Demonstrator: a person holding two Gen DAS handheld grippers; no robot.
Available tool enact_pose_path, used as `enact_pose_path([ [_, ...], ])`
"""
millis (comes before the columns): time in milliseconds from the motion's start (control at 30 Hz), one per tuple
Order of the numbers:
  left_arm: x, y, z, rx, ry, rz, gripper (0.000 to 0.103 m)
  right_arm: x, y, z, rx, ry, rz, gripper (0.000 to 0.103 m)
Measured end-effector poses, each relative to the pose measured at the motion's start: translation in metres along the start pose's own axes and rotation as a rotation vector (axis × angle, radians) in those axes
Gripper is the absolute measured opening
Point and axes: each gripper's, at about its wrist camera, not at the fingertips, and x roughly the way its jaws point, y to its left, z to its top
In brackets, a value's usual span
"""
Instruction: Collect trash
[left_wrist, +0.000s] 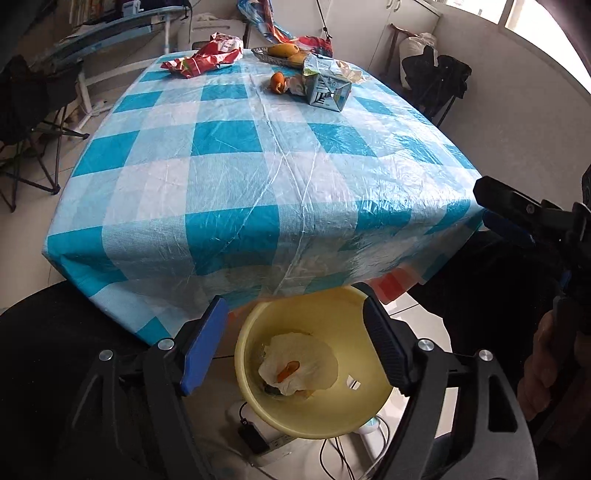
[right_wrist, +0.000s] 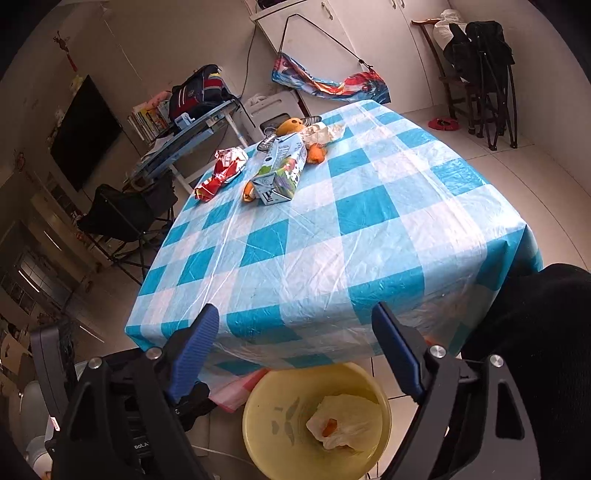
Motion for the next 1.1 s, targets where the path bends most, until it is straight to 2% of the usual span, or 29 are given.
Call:
enact_pose_path([
  [100,-0.014,0.018,0.004,-0.083,-0.080,0.039,0.083,-0.003,0.003,0.000,-0.026,-0.009,-0.005,0.082],
  [233,-0.035,0.036,0.007,-0.158,-0.206,0.137,0.090,-0.006,0.007,-0.003,-0.054,-0.023,-0.016,0.083],
  [400,-0.048,0.048,0.008,-0.202,-0.279,0.213,0.092,-0.006,0.011,-0.004,-0.078,-0.030,-0.029,0.085],
  [567,-0.053,0.052,0.009,-0.215,-0.307,0.245,0.093,-0.005,0.015,-0.005,-0.095,-0.029,-0.036,0.086],
  [1100,-0.053,0.053,0.006,-0.219,-0.320,0.265,0.094,-0.005,0.023,-0.009,-0.130,-0.038,-0.049,0.087],
])
